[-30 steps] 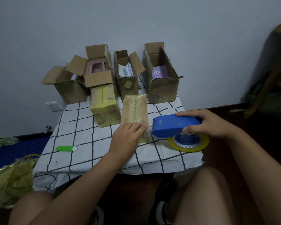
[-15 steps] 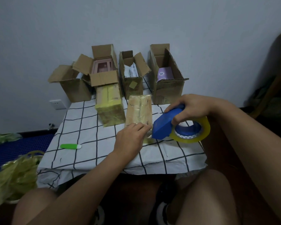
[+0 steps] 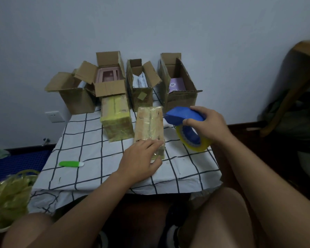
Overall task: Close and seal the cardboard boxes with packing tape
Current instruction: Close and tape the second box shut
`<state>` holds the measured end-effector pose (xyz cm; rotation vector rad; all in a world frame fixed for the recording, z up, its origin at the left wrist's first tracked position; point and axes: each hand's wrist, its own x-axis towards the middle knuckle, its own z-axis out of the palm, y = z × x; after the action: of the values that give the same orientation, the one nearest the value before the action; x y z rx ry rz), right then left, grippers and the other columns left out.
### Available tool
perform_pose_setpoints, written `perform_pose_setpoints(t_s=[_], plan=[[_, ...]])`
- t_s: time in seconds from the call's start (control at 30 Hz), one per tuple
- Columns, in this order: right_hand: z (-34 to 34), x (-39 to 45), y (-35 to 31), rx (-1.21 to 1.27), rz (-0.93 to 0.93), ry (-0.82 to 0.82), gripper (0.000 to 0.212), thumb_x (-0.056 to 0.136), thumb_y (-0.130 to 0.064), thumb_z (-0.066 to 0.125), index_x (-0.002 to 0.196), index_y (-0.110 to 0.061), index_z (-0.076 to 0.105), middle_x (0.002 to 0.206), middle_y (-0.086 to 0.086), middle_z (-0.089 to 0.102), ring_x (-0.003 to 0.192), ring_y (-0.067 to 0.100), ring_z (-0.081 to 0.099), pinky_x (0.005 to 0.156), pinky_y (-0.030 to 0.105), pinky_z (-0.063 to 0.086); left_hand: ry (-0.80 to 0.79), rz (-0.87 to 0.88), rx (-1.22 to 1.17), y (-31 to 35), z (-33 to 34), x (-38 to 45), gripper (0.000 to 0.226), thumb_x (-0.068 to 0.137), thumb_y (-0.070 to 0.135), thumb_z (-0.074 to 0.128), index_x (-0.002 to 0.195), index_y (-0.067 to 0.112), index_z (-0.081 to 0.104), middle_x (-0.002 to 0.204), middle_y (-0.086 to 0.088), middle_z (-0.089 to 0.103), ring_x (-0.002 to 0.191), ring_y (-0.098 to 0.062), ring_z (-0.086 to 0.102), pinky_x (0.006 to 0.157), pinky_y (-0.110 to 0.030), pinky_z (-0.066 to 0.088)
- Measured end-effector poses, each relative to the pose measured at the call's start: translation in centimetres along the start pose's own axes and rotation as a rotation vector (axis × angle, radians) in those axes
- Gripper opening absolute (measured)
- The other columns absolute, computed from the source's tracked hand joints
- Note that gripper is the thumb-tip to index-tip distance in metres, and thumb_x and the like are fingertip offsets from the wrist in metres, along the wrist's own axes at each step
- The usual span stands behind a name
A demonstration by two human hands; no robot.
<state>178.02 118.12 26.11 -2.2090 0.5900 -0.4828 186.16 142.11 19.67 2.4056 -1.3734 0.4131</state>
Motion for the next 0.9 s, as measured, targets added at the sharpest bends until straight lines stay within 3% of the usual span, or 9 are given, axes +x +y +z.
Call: perform_pose_setpoints(t_s=[0.17,0.27,0.5,0.7,0.9], plan=[[5.3,-1.5,0.9,0.201,0.055,0.190,0.063,0.080,-0.045,0.077,0.138,-0.029,0.056,0.124,-0.003,0.059,0.110,0.013,0.056,0.096,0.034,0.050,-0.025,-0.128,-0.161,0.3,-0.1,0.2,0.042,0.100,0.042,0.030,0.125,0.030,0.062,0.113,0.012,0.066,0.104,-0.016,0.058,0.076,-0.032,0.048],[6.7,-2.2,1.5,0.171,0.063,0.253,0.064,0.083,-0.045,0.074,0.141,-0.032,0.052,0.116,-0.001,0.053,0.104,0.011,0.051,0.087,0.026,0.042,-0.075,-0.172,-0.178,0.0,0.0,0.6,0.038,0.103,0.039,0.032,0.125,0.032,0.063,0.118,0.013,0.065,0.109,-0.013,0.056,0.081,-0.031,0.046],[8.1,-3.2,2.1,0.192,0.088,0.347,0.064,0.085,-0.045,0.073,0.143,-0.033,0.048,0.110,-0.004,0.048,0.102,0.012,0.049,0.083,0.025,0.040,-0.136,-0.189,-0.212,-1.0,-0.2,2.7,0.025,0.100,0.037,0.048,0.110,0.033,0.071,0.106,0.012,0.068,0.102,-0.015,0.058,0.080,-0.038,0.049],[8.4,-4.0,2.7,0.249,0.085,0.418,0.064,0.085,-0.040,0.075,0.143,-0.032,0.050,0.109,-0.005,0.048,0.099,0.008,0.050,0.076,0.011,0.038,0.006,-0.033,-0.120,-1.9,1.1,2.2,0.031,0.095,0.045,0.049,0.104,0.030,0.074,0.094,0.012,0.069,0.087,-0.019,0.061,0.063,-0.029,0.041],[8.6,-3.9,2.8,0.253,0.080,0.441,0.064,0.084,-0.038,0.076,0.142,-0.031,0.051,0.109,-0.007,0.048,0.100,0.007,0.049,0.076,0.007,0.036,0.113,0.000,-0.115,-1.8,1.4,1.9,0.038,0.093,0.050,0.045,0.100,0.029,0.075,0.090,0.013,0.068,0.082,-0.016,0.061,0.065,-0.024,0.034]])
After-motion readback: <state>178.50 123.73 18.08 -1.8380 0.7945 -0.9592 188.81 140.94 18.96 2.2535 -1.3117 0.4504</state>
